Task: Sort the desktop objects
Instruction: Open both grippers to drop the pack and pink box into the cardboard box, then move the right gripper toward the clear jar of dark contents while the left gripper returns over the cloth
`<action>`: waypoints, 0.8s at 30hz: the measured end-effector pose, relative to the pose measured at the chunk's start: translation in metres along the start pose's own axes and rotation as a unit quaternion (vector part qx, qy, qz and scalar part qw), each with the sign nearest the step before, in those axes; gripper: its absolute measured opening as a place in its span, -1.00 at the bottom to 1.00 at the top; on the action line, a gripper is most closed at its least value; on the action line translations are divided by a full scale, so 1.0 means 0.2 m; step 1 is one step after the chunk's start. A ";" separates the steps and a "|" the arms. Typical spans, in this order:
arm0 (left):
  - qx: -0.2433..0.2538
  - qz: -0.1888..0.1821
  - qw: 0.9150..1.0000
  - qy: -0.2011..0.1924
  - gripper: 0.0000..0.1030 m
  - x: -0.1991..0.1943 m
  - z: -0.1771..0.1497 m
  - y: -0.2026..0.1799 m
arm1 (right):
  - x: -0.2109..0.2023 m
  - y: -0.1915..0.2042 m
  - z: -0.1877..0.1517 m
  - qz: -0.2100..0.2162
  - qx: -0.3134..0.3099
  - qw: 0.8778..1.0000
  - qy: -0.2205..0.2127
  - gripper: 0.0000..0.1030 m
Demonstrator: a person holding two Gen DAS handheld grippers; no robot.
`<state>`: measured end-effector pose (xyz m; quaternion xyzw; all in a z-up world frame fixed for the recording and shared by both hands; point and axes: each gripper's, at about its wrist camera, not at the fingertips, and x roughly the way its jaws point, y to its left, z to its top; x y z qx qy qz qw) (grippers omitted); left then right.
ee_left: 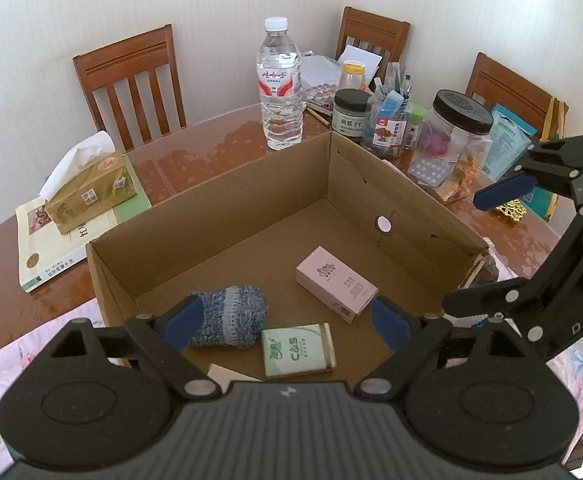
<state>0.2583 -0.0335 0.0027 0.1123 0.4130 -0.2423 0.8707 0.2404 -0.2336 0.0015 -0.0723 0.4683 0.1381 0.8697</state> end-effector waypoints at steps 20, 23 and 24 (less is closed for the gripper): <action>0.009 0.010 1.000 0.001 0.80 -0.18 -0.31 -0.19 | -0.11 0.13 -0.40 0.012 0.040 0.999 -0.001 1.00; 0.007 0.015 1.000 0.005 0.80 -0.19 -0.36 -0.22 | -0.13 0.17 -0.46 0.011 0.045 0.999 0.002 1.00; 0.007 0.017 1.000 0.006 0.80 -0.19 -0.37 -0.23 | -0.13 0.18 -0.48 0.012 0.046 0.999 0.004 1.00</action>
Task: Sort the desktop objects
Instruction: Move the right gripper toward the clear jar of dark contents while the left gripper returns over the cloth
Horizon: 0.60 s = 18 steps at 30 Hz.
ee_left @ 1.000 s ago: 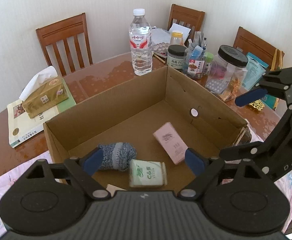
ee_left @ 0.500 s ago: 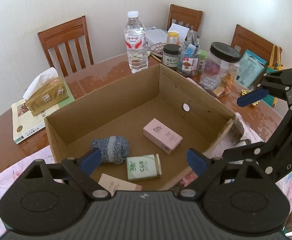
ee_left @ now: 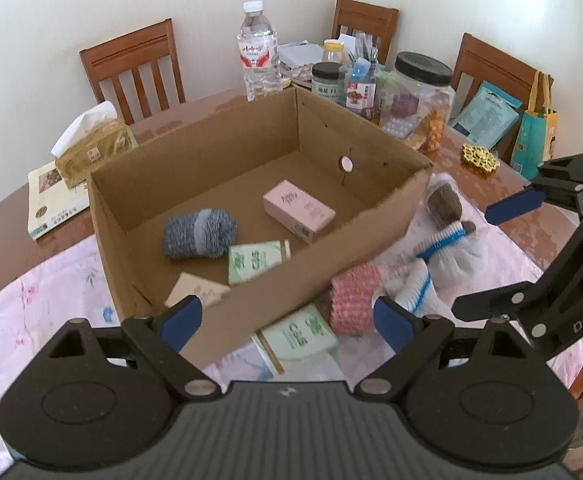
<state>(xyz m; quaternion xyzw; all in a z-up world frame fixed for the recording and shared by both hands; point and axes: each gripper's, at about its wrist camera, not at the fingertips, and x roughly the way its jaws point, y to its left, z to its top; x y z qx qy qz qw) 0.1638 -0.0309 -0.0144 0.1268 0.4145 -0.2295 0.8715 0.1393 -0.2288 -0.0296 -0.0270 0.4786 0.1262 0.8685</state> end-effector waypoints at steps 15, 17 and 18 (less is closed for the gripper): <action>-0.014 0.018 1.000 0.014 0.80 -0.09 -0.27 -0.09 | 0.01 0.17 -0.28 0.033 0.013 0.998 0.042 1.00; -0.020 0.022 0.999 0.015 0.80 -0.10 -0.31 -0.09 | 0.02 0.19 -0.31 0.035 0.015 0.998 0.048 1.00; -0.025 0.025 0.999 0.015 0.80 -0.11 -0.33 -0.08 | 0.02 0.20 -0.32 0.037 0.016 0.998 0.050 1.00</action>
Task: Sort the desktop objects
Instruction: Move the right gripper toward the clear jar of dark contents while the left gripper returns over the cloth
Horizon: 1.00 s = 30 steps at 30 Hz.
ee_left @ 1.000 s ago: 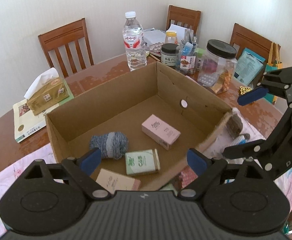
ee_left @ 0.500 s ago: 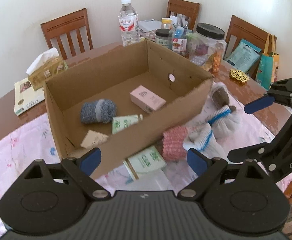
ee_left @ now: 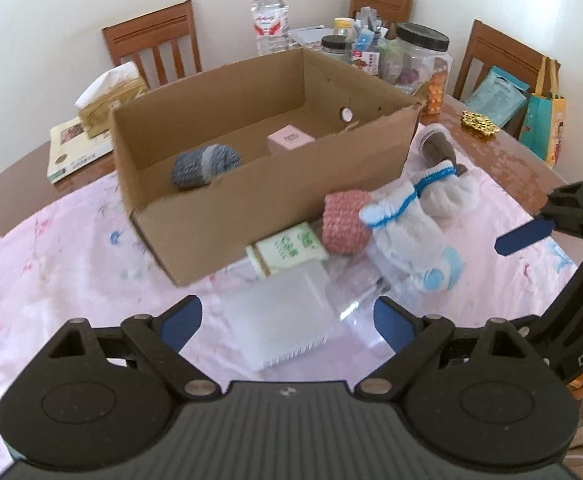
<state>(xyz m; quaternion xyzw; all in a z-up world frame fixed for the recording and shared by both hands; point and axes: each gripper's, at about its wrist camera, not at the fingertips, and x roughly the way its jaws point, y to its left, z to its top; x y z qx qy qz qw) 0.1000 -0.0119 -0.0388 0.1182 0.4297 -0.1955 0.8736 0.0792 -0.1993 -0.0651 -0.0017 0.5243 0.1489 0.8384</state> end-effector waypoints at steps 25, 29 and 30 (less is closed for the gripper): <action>-0.041 -0.011 0.998 0.051 0.80 0.08 -0.25 0.05 | 0.21 0.19 -0.14 -0.008 -0.010 0.998 0.057 1.00; -0.043 -0.013 0.998 0.053 0.80 0.08 -0.26 0.06 | 0.23 0.19 -0.16 -0.024 -0.013 0.998 0.062 1.00; -0.043 -0.014 0.998 0.054 0.80 0.08 -0.26 0.06 | 0.23 0.18 -0.17 -0.024 -0.010 0.998 0.064 1.00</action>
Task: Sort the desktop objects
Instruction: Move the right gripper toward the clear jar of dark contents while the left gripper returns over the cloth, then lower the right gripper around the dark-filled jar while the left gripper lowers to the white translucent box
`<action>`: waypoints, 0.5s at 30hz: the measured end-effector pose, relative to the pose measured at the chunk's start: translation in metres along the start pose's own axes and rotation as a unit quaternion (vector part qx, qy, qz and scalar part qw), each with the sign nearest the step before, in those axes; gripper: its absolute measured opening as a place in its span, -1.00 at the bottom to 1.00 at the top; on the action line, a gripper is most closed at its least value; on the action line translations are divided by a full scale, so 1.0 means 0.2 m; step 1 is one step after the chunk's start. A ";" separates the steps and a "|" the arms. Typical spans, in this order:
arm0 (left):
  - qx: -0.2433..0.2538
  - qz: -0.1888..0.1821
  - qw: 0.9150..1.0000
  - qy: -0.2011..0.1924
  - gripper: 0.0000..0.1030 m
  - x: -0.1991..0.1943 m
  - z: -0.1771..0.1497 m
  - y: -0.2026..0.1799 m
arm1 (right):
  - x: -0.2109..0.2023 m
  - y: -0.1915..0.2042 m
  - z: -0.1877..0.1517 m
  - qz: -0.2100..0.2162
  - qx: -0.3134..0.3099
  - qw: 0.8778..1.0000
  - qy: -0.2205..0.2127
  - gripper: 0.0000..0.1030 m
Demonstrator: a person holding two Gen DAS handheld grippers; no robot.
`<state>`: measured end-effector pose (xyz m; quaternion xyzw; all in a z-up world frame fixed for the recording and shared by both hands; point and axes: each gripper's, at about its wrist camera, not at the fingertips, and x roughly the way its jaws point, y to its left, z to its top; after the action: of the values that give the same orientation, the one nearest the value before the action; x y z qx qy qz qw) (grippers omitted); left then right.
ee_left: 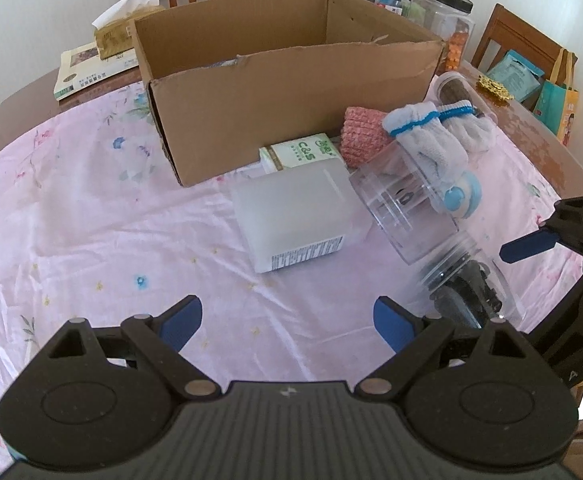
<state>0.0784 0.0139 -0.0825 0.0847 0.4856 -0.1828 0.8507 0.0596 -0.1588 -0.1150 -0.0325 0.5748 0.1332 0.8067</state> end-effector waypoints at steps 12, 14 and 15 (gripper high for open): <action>0.005 -0.018 1.000 0.002 0.80 0.01 0.01 -0.02 | -0.02 -0.14 -0.07 -0.031 0.034 0.999 0.008 1.00; 0.009 -0.020 1.000 0.002 0.80 0.01 0.01 -0.04 | -0.03 -0.17 -0.08 -0.039 0.042 0.998 0.007 1.00; 0.012 -0.019 1.000 0.003 0.80 0.01 0.01 -0.04 | -0.03 -0.18 -0.08 -0.044 0.046 0.998 0.007 1.00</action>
<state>0.0773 0.0049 -0.0831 0.0857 0.4873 -0.2047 0.8446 0.0516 -0.1986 -0.1185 -0.0217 0.5836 0.0711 0.8086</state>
